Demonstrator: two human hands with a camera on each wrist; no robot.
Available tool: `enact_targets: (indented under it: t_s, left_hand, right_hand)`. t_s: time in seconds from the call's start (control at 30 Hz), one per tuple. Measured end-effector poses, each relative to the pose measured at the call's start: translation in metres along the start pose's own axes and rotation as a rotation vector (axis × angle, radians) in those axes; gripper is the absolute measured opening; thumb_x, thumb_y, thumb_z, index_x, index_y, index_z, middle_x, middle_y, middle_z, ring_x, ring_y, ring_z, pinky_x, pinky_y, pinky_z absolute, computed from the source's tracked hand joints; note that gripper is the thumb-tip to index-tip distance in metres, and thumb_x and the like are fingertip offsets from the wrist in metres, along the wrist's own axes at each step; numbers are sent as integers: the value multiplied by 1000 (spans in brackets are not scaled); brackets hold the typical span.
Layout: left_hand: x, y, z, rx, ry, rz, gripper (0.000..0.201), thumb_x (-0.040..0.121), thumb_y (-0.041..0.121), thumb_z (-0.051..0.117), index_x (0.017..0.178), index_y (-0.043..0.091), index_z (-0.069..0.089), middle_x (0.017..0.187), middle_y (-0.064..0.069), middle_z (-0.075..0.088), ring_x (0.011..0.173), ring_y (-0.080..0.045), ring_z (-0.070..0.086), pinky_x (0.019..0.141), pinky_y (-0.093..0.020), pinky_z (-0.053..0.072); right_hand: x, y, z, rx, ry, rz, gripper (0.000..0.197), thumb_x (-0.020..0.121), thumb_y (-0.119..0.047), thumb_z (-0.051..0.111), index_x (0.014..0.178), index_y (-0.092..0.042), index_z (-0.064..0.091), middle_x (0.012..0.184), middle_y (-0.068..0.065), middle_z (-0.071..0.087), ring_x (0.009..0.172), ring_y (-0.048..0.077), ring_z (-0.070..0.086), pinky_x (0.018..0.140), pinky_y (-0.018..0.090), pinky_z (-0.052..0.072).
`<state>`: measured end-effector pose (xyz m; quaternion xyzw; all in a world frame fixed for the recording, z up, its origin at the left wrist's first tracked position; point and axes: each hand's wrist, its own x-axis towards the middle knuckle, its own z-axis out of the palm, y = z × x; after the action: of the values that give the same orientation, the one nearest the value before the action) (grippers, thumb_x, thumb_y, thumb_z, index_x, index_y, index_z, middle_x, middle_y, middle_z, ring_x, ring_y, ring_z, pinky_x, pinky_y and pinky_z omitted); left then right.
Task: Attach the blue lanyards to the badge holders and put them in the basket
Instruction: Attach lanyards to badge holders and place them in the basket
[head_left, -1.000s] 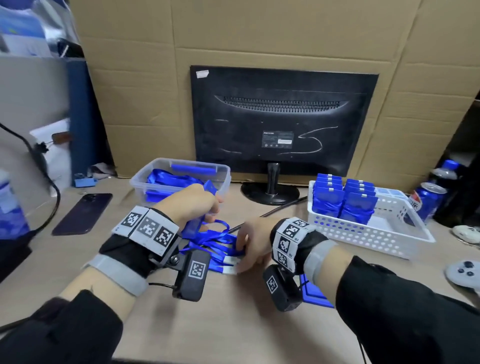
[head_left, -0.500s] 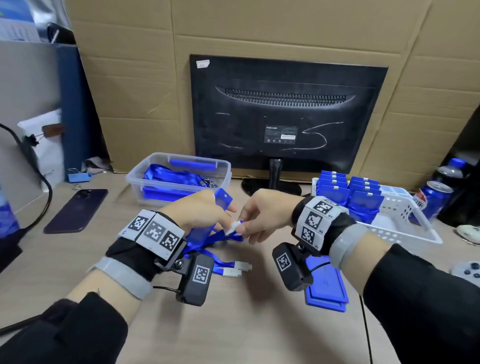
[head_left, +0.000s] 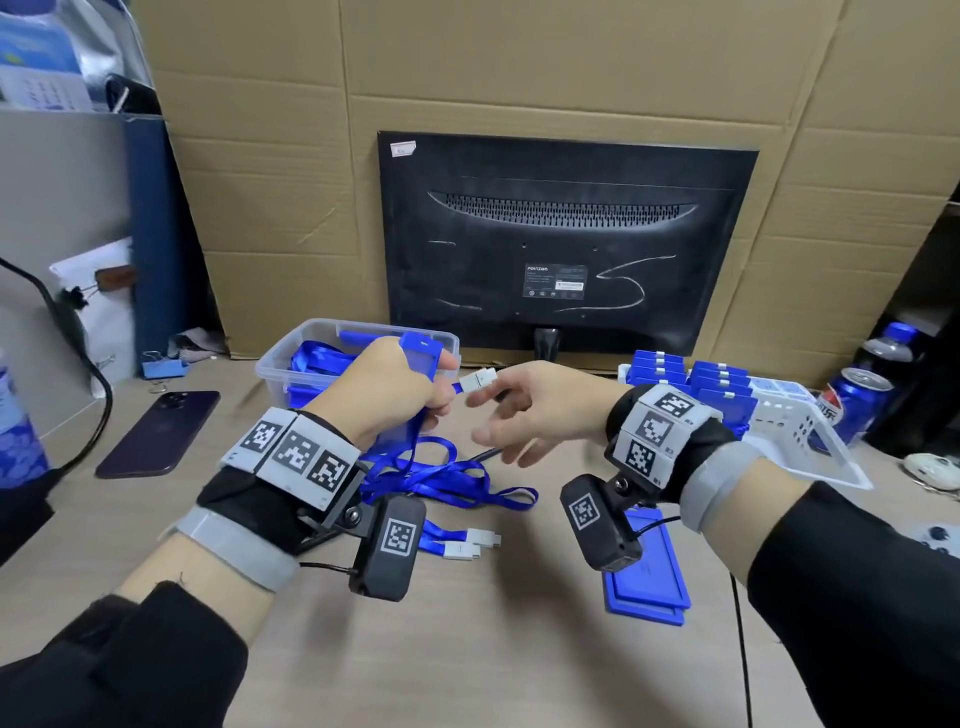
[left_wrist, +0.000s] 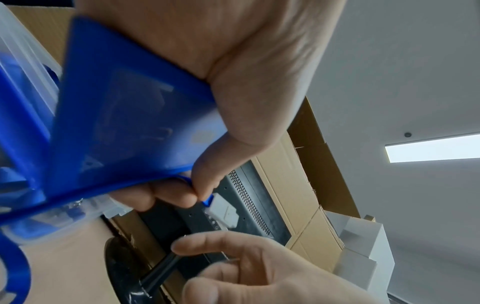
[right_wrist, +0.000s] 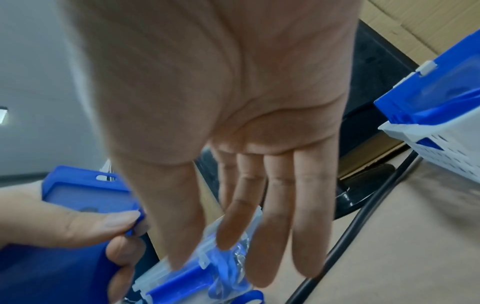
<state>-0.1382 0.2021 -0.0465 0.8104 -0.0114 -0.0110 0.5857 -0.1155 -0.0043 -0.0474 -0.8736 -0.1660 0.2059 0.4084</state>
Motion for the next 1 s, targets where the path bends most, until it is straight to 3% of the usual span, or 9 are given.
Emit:
enact_targets:
  t_s: [0.13,0.23,0.33,0.43,0.57,0.7,0.83,0.93,1.0]
  left_hand:
    - [-2,6,4,-91,-14,96,18,95,-6,67,111,1,70,77,-19,67,68,-28,61,68,-37,55]
    - [-6,15,11,-183,-67,158,11,96,1,70,107,2,72,81,-16,69,72,-25,66,72,-39,59]
    - [-3,26,18,-279,-19,158,15,93,4,75,106,9,69,82,-9,70,71,-20,67,70,-33,60]
    - [-1,31,22,-40,-55,182,20,86,0,79,101,10,69,75,-2,70,64,-16,62,63,-27,54]
    - [3,26,29,100,-98,189,17,84,0,77,97,11,75,74,-10,72,65,-20,63,70,-38,58]
    - [16,20,30,98,113,167,13,86,2,73,92,13,74,76,-10,70,65,-19,59,62,-28,53]
    - [25,19,23,-39,211,145,25,87,-1,75,92,24,69,92,-8,74,78,-22,65,80,-37,56]
    - [25,19,26,49,91,120,39,74,3,84,101,27,68,107,-7,73,94,-23,70,89,-39,58]
    - [27,18,31,97,40,96,47,72,1,80,111,25,68,107,-10,70,96,-23,68,93,-45,58]
  right_hand:
    - [-7,-12,-5,323,177,-245,28,100,-24,71,119,-2,73,87,3,69,74,19,65,75,36,65]
    - [-13,-21,-13,337,261,-345,23,101,-23,69,117,-8,77,91,9,68,76,18,57,71,28,61]
    - [-19,-32,-29,336,431,-436,15,106,-20,62,107,-11,73,97,2,72,73,13,65,65,28,61]
    - [-25,-49,-50,612,551,-562,17,113,-20,44,106,-10,56,100,7,71,77,21,76,59,28,60]
    - [-30,-59,-69,744,630,-793,17,115,-20,35,107,-10,46,108,18,73,110,36,74,86,35,61]
    - [-35,-55,-93,276,984,-984,13,112,-18,41,110,-7,48,117,10,75,112,17,68,102,27,47]
    - [-37,-48,-105,183,1056,-949,14,110,-21,50,109,-9,56,108,6,79,107,19,74,99,29,52]
    - [-36,-41,-92,302,853,-656,22,107,-25,61,110,-4,66,97,9,80,87,27,79,74,40,66]
    - [-33,-31,-80,224,737,-465,23,105,-28,65,110,-6,71,95,8,81,77,26,80,55,37,64]
